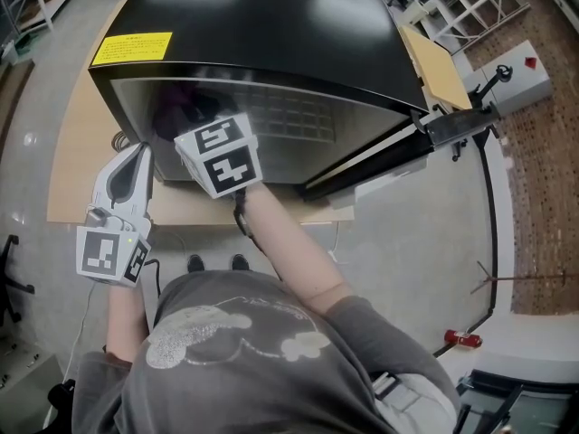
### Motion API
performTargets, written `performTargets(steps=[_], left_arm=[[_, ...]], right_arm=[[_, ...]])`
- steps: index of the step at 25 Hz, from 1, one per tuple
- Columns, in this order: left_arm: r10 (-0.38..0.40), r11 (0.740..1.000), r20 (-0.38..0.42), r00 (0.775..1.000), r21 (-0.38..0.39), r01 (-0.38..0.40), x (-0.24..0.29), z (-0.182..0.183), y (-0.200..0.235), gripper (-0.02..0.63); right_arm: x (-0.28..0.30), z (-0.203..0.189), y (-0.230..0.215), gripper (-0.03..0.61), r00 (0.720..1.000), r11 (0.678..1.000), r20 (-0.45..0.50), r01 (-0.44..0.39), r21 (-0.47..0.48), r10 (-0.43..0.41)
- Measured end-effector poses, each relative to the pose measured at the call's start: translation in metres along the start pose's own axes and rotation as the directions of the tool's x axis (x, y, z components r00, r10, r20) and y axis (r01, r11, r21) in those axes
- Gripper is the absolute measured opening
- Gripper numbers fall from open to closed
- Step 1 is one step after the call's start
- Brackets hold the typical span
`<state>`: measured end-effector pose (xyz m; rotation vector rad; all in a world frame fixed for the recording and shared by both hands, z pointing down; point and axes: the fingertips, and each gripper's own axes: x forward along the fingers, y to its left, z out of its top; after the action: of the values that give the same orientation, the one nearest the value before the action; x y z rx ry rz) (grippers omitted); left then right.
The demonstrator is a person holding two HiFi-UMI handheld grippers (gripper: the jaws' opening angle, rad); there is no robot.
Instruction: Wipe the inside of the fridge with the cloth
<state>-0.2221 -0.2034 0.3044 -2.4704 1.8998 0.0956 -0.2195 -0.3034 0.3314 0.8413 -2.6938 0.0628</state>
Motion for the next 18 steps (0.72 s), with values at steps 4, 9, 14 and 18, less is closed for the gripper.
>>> performTargets(steps=[4,9,14,18], left_arm=[[-0.016,1.0,-0.009,1.0,-0.001,0.016,0.005,-0.002,-0.005,0.017],[-0.038,0.999,-0.01,0.999,0.0,0.038,0.011,-0.001,-0.013,0.017],[-0.066,0.998,-0.016,0.998,-0.002,0.066,0.019,-0.004,-0.021,0.018],[-0.109,0.994,-0.02,0.994,-0.002,0.109,0.027,-0.005,-0.033,0.017]], right_arm=[[0.001,-0.007,-0.009,0.043,0.998,0.998,-0.061,0.01,-0.063,-0.014],[-0.011,-0.016,-0.029,0.043,0.992,0.992,-0.106,0.061,-0.109,-0.073],[-0.033,-0.026,-0.059,0.043,0.979,0.982,-0.131,0.136,-0.132,-0.153],[-0.052,-0.038,-0.085,0.043,0.967,0.976,-0.146,0.197,-0.095,-0.21]])
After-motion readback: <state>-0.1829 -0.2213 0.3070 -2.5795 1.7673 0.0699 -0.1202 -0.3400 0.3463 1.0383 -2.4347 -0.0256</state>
